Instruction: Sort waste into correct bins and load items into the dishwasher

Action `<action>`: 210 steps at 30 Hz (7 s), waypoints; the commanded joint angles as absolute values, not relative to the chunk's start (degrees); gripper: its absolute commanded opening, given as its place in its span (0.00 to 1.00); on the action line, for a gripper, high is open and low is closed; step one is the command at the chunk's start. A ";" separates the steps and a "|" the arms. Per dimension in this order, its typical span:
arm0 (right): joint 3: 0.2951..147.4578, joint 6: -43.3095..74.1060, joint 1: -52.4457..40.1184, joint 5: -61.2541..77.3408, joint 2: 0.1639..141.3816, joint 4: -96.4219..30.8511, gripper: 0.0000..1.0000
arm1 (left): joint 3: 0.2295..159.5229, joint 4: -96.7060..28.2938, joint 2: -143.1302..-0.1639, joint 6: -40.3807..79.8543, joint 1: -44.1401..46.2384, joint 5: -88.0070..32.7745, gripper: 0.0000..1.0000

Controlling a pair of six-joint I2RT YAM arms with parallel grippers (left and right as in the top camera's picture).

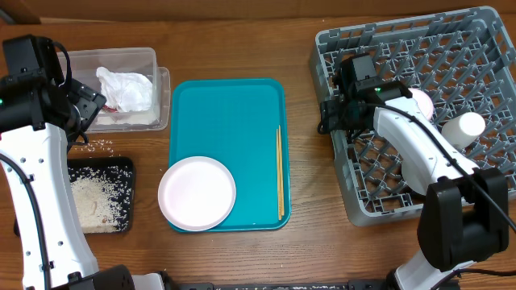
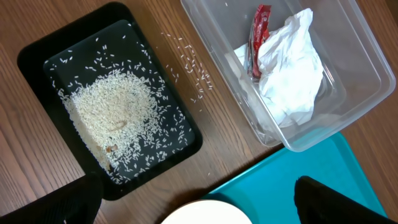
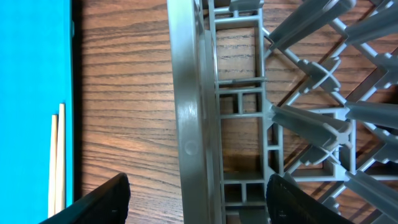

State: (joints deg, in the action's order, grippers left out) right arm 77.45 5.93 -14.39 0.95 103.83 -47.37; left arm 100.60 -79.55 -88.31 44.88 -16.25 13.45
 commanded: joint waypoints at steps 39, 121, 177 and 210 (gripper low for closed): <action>77.08 8.49 -14.76 1.63 104.73 -48.38 0.33 | 100.95 -79.48 -88.79 45.43 -16.47 13.45 1.00; 88.73 26.55 -14.72 -0.73 100.66 -47.03 0.60 | 100.95 -79.48 -88.79 45.43 -16.47 13.45 1.00; 78.39 39.13 -34.50 5.32 98.24 -51.68 0.62 | 100.95 -79.48 -88.79 45.43 -16.47 13.45 1.00; 77.95 40.77 -38.98 -1.61 102.30 -46.83 0.73 | 100.95 -79.48 -88.79 45.43 -16.47 13.45 1.00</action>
